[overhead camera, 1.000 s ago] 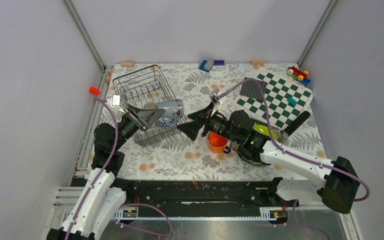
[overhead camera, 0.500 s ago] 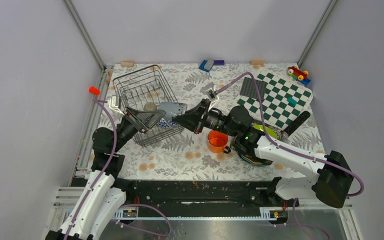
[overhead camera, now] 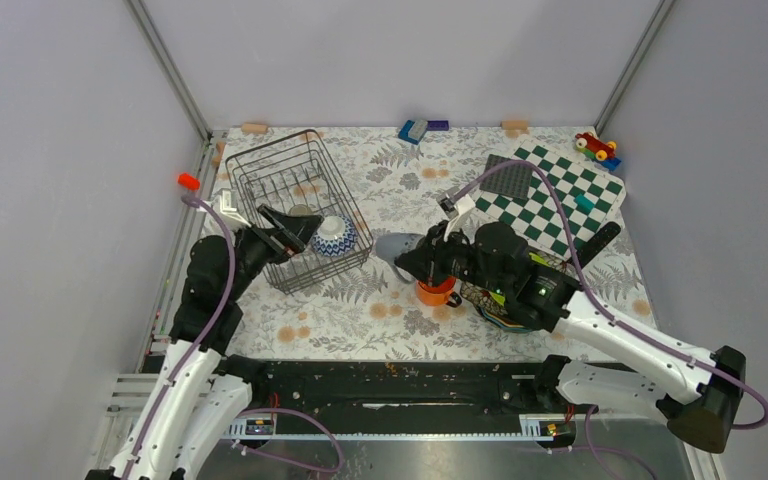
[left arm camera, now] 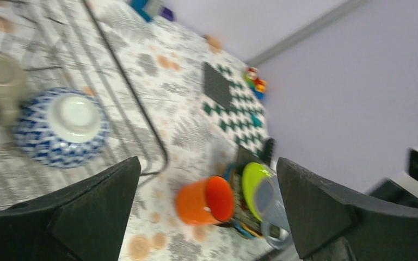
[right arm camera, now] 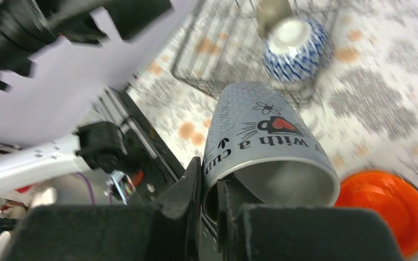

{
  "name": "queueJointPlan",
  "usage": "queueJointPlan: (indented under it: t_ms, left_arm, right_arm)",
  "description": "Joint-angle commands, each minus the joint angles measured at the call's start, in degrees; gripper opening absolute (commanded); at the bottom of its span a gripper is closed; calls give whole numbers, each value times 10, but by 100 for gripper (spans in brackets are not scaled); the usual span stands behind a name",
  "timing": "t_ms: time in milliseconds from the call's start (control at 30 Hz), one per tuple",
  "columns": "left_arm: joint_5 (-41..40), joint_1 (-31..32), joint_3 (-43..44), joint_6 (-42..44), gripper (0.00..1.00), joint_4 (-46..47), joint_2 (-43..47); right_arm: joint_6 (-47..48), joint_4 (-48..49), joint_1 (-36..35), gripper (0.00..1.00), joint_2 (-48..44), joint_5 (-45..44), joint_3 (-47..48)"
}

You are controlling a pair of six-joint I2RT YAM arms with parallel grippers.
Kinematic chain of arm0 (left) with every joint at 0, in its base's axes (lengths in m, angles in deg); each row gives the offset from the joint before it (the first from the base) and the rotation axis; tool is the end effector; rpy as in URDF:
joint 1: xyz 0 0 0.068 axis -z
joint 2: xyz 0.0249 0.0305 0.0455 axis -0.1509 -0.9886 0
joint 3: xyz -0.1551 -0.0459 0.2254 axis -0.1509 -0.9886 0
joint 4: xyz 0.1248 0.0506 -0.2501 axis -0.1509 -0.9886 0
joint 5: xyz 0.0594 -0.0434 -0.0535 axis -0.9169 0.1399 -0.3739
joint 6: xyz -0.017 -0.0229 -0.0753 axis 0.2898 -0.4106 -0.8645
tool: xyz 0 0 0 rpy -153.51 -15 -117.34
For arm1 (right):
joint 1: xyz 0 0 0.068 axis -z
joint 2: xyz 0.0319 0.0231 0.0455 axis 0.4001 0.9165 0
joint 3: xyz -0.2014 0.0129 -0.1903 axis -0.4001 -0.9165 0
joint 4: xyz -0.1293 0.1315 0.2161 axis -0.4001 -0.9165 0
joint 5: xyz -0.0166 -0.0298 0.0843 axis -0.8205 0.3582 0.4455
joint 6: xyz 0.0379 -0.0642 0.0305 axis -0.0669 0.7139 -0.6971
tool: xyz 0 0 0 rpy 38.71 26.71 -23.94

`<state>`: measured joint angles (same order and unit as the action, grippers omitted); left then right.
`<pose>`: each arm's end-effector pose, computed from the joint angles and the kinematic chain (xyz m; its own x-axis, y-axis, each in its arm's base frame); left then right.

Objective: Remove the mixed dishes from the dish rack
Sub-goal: Place the cup at the center of the board.

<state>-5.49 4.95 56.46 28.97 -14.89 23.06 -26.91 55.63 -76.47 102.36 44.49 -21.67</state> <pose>0.1945 -0.0666 0.3235 -0.4130 -0.6594 -0.6281 0.2700 0.5700 -0.7760 0.1709 0.2373 0.3483 -0.4261 0.1728 -0.8880 -0.7401 0.4979 0.4520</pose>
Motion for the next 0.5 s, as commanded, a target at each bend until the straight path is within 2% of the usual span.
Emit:
queueJointPlan:
  t_ms: [0, 67, 267, 467]
  left_arm:
    - [-139, 0, 41, 101, 99, -99, -26]
    - [-150, 0, 50, 122, 99, -109, -50]
    - [-187, 0, 81, 157, 99, -126, -137]
    - [-223, 0, 93, 167, 99, -124, -200]
  right_arm:
    - [30, -246, 0, 0, -15, -46, 74]
    - [21, -317, -1, 0, -10, -42, 79]
    - [-27, -415, -12, 0, -3, -68, 37]
    - [-45, -544, -54, 0, 65, -75, 40]
